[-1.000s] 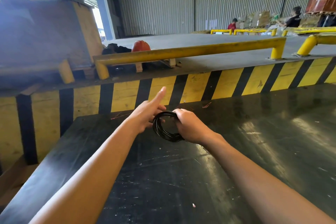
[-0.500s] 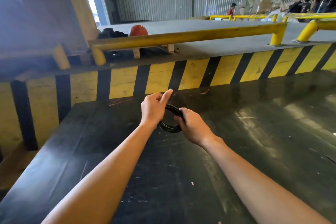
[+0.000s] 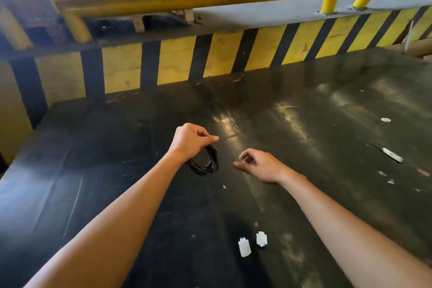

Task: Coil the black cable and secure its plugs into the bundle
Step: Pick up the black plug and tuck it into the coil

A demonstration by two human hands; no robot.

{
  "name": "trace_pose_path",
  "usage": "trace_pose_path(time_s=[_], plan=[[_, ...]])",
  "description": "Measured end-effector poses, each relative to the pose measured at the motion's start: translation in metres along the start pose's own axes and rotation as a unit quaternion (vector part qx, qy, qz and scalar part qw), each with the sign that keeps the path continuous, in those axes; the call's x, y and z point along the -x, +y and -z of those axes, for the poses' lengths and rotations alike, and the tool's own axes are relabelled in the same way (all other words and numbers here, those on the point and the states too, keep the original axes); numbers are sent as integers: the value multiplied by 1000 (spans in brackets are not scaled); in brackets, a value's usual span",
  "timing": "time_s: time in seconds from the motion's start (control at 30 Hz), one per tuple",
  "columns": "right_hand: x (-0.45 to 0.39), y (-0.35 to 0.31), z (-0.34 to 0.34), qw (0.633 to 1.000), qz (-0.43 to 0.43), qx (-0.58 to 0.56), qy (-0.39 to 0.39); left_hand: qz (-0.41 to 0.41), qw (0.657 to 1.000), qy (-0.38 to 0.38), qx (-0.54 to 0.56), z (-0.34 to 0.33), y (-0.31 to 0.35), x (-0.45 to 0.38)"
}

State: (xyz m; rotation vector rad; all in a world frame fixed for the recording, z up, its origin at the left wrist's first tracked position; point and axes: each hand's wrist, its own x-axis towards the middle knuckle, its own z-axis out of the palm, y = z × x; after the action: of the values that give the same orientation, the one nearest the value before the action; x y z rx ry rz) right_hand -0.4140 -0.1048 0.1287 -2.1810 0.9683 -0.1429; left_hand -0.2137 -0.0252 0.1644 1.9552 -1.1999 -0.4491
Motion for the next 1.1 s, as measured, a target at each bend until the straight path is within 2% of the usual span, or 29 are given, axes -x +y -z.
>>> trace_pose_path(time_s=[0.07,0.17,0.23,0.4,0.57,0.73,0.8,0.93,1.1], plan=[[16,41,-16,997,-44,40,-50,1,999,-24,-37,-16,-16,19],[39,87,-49,973,-108,113,-172,13,995,-50,-85,-39,-34,48],[53,105,-68,960,-141,124,-210,30,992,-60,-104,-52,-40,64],[71,124,-96,972,-158,93,-144,70,988,-70,-118,-75,-40,102],[80,127,-113,985,-136,66,-89,106,987,-28,-116,-80,-31,132],[80,121,-100,988,-128,-80,-23,115,986,-28,-116,-76,-18,147],[74,103,-75,979,-101,-175,7,111,987,-39,-111,-72,-9,146],[66,53,-8,925,-9,-378,32,70,992,-56,-89,-61,29,130],[68,6,56,894,64,-440,49,28,998,-58,1,-42,88,99]])
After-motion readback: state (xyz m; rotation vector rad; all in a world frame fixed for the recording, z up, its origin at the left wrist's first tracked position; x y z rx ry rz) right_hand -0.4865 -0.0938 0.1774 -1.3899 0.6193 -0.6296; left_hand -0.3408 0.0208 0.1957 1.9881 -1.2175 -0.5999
